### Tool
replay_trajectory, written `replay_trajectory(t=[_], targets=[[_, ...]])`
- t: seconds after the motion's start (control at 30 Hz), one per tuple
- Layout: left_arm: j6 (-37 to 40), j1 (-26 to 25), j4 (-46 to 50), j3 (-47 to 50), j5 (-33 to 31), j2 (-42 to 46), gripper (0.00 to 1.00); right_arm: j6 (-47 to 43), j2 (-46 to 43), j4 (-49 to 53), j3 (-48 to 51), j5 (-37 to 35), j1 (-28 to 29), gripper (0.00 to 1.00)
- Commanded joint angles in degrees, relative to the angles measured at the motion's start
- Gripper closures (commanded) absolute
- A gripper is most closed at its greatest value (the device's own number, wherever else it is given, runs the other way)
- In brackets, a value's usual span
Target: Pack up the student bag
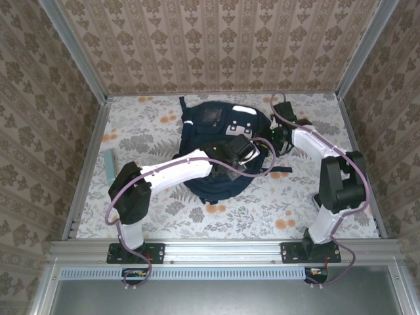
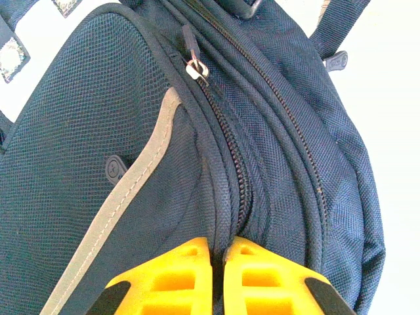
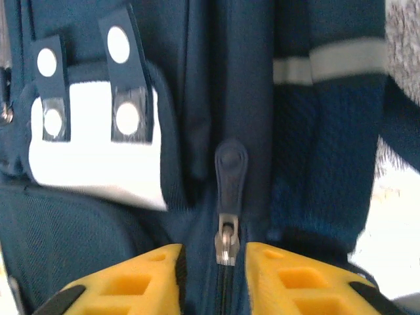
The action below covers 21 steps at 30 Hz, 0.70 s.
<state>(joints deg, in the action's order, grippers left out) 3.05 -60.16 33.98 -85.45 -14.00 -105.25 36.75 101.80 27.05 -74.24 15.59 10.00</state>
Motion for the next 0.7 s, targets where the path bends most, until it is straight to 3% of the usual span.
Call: replay_trajectory(t=[0.0,0.37,0.53,0.67], targets=[[-1.64,0.87,-0.84,0.63,-2.13,2.75,0.92,-1.59,3.53,4.14,-4.60,-4.68,0.27,0.73],[-1.93,1.01,-1.20,0.65,-1.82,2.44,0.92,-4.05,9.72,7.94,-10.27,-6.39,0.33,0.69],[-1.91,0.99,-1.19,0.64,-1.84,2.24,0.92,-4.06,9.93,9.02,-10.51,-6.45,0.41,0.81],[-1.75,1.04,-1.24,0.79,-1.83,2.25,0.92,-4.14,8.83,10.10,-10.22,-7.85,0.57,0.83]])
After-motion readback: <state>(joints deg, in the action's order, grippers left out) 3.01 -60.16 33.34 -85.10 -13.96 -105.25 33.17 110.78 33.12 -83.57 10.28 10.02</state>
